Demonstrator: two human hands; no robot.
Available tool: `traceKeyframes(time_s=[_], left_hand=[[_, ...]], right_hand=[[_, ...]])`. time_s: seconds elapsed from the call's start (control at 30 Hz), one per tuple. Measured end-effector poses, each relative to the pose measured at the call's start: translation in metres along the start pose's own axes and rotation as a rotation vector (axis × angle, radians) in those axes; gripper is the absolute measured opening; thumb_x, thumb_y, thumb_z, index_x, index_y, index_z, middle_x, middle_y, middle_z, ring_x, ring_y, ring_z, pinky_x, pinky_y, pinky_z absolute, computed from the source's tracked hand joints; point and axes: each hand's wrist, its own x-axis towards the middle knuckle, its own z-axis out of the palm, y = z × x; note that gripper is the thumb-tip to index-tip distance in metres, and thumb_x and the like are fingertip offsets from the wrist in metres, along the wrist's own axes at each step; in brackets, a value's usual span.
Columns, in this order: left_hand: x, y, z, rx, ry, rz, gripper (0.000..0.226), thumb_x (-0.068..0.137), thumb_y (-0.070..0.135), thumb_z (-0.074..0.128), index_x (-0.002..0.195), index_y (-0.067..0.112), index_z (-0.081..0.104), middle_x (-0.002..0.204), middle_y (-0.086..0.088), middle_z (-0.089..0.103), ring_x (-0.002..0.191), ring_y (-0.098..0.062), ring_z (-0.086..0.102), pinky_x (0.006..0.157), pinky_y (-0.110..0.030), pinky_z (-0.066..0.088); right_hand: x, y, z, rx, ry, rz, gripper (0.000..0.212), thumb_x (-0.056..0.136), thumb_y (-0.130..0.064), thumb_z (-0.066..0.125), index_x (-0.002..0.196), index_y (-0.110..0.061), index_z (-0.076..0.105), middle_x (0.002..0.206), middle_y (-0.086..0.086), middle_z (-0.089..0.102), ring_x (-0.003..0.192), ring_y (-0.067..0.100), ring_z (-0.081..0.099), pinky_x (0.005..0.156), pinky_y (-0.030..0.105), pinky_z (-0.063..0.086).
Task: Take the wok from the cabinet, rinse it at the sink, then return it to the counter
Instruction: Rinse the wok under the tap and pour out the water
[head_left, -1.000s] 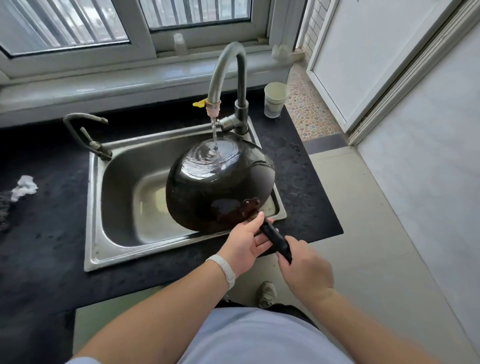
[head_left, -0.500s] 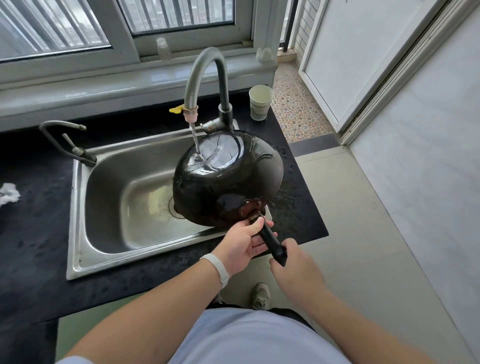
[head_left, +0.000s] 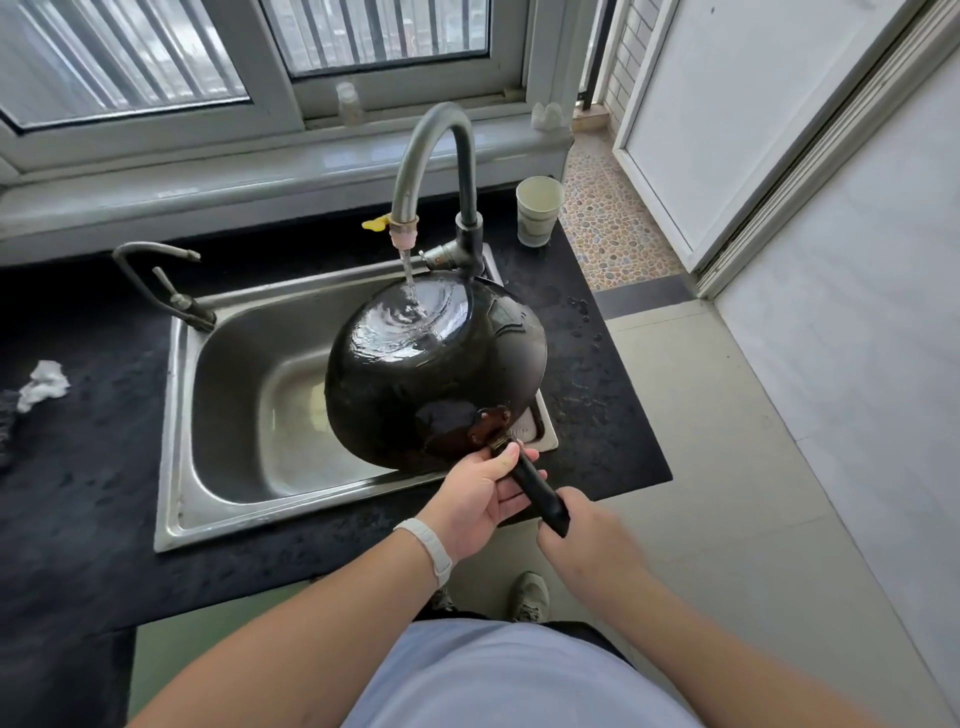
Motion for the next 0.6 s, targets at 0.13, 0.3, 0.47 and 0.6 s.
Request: traceKeyframes(time_s=[0.13,0.3,0.47,0.6], left_hand=[[-0.003,0.009,-0.011,-0.014,0.032,0.027,0.015,0.101,0.015,0.052,0.104,0.008,0.066,0.108,-0.012,0.072,0.105,-0.031,0.070,0.092,-0.045,0.055],[-0.001,0.021,-0.021,-0.035,0.044,0.050,0.016,0.102,0.015,0.052,0.100,0.010,0.066,0.105,-0.011,0.072,0.104,-0.030,0.068,0.095,-0.044,0.054],[0.005,0.030,-0.027,-0.039,0.053,0.050,0.014,0.102,0.017,0.052,0.103,0.010,0.064,0.109,-0.009,0.072,0.104,-0.030,0.069,0.094,-0.044,0.055],[0.011,0.034,-0.033,-0.038,0.070,0.044,0.013,0.101,0.018,0.053,0.107,0.010,0.061,0.111,-0.008,0.072,0.102,-0.030,0.070,0.086,-0.040,0.058]], right_hand=[[0.009,-0.011,0.005,-0.005,-0.023,-0.031,0.009,0.092,-0.038,0.057,0.094,-0.031,0.051,0.080,-0.009,0.060,0.071,0.012,0.059,0.064,0.033,0.052],[0.021,-0.026,0.006,-0.016,-0.034,-0.053,0.013,0.090,-0.039,0.058,0.095,-0.028,0.054,0.084,-0.007,0.063,0.075,0.017,0.062,0.070,0.040,0.056],[0.030,-0.039,0.004,-0.025,-0.041,-0.051,0.016,0.090,-0.036,0.060,0.100,-0.023,0.058,0.090,0.000,0.068,0.082,0.025,0.064,0.073,0.039,0.054],[0.037,-0.046,0.005,-0.021,-0.048,-0.028,0.018,0.088,-0.036,0.060,0.100,-0.022,0.061,0.091,0.000,0.069,0.084,0.027,0.064,0.073,0.038,0.053]])
